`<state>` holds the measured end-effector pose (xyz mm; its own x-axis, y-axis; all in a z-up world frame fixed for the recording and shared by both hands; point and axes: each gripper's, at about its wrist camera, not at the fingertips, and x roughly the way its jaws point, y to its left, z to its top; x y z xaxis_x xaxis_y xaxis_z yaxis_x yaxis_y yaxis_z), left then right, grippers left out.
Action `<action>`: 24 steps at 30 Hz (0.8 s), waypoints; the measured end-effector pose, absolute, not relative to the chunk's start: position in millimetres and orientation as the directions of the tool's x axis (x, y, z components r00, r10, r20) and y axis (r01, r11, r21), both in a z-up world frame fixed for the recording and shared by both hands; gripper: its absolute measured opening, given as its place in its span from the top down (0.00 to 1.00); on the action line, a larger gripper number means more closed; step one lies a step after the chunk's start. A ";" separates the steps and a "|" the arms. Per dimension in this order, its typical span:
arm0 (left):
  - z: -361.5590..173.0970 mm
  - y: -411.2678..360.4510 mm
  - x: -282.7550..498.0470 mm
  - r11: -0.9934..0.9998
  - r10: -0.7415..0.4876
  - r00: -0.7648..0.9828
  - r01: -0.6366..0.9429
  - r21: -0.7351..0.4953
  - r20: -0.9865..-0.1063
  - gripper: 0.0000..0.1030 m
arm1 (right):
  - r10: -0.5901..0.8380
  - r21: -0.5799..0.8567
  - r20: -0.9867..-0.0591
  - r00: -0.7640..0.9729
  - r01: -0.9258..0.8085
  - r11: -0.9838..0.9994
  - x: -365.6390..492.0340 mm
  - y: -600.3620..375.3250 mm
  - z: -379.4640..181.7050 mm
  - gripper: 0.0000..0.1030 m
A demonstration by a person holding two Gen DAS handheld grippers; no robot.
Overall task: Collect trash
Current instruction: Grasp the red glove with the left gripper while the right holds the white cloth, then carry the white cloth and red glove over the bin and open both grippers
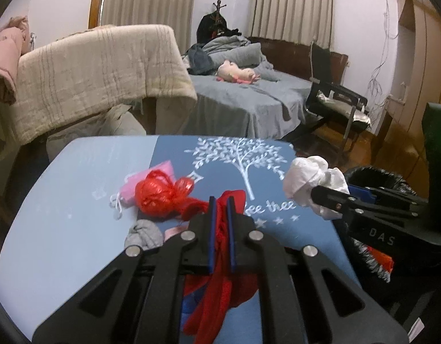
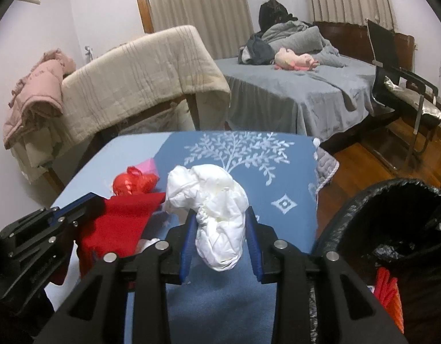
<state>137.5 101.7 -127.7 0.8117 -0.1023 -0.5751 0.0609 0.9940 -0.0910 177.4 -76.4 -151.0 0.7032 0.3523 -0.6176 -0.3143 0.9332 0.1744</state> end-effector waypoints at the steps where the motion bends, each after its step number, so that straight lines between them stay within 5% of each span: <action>1: -124.9 99.6 136.6 0.994 -0.106 0.815 0.065 -0.092 -0.570 0.94 | 0.352 0.175 -0.612 0.708 -0.313 0.933 175.6 -77.9 -148.6 0.68; 24: -81.4 50.1 118.0 0.987 -0.158 0.851 0.139 -0.077 -0.501 0.94 | 0.296 0.183 -0.548 0.783 -0.233 0.955 142.0 -136.9 -100.5 0.68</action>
